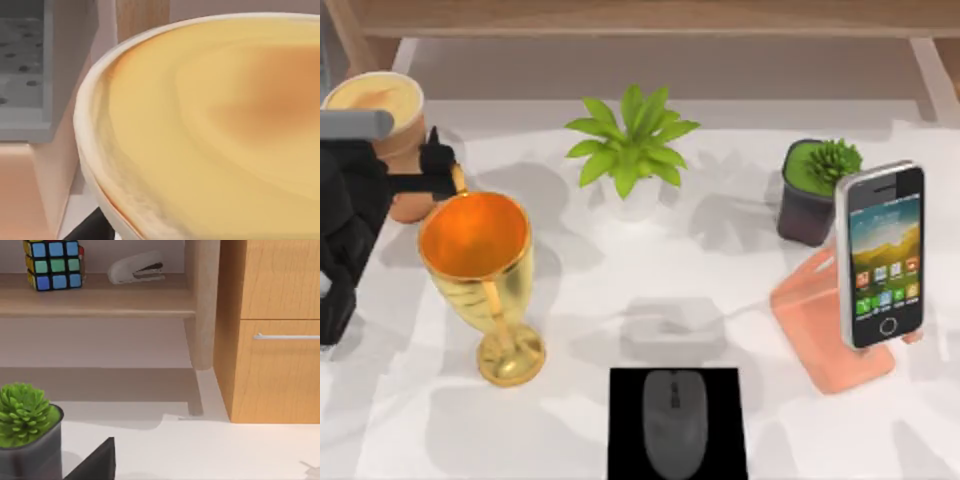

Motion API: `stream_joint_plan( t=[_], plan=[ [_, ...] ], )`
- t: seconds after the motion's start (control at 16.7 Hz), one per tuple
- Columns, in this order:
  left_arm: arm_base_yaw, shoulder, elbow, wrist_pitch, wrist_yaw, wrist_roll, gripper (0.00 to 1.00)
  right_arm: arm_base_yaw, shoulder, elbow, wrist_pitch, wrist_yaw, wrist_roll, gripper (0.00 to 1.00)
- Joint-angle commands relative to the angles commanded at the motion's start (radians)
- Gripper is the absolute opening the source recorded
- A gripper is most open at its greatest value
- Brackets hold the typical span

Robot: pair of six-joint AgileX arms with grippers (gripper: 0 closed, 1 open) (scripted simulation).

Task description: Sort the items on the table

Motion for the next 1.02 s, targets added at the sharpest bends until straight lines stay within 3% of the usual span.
stream_joint_plan(
  t=[0.18,0.96,1.02],
  plan=[
    [0.0,0.0,0.0,0.0,0.0,0.0,1.0,0.0,0.0,0.0,0.0,0.0,0.0,1.0],
    [0.0,0.0,0.0,0.0,0.0,0.0,0.02,0.0,0.0,0.0,0.0,0.0,0.0,1.0],
    [0.0,0.0,0.0,0.0,0.0,0.0,0.0,0.0,0.0,0.0,0.0,0.0,0.0,1.0]
  ],
)
